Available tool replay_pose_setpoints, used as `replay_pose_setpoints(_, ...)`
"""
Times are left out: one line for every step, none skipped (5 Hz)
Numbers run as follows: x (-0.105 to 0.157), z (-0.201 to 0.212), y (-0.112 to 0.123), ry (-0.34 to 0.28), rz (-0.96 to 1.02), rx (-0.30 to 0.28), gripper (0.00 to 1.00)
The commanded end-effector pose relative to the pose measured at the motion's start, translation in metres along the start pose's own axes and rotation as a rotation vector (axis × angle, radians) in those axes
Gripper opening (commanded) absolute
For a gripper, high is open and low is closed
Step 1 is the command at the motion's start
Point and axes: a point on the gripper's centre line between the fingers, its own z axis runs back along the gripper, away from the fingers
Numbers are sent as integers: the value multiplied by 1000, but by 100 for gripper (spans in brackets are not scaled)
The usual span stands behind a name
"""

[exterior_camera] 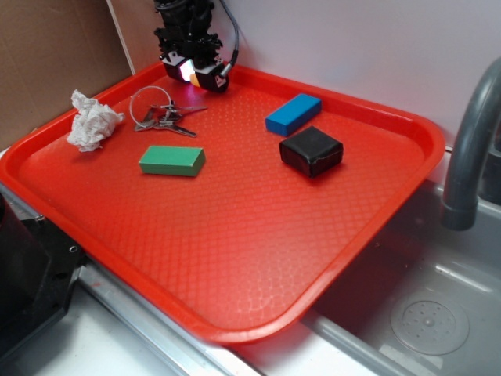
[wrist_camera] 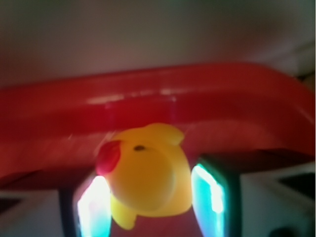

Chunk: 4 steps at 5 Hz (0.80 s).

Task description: Grab the yellow duck.

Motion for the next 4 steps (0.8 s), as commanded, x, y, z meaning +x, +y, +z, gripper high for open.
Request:
replay_pose_setpoints(-34, 110, -32, -20, 33, -50, 0)
replay_pose_setpoints(-62, 142, -47, 62, 89, -97, 0)
replay_pose_setpoints(-77, 160, -53, 55, 72, -131, 0)
replay_pose_setpoints(-80, 179, -63, 22, 27, -100, 0)
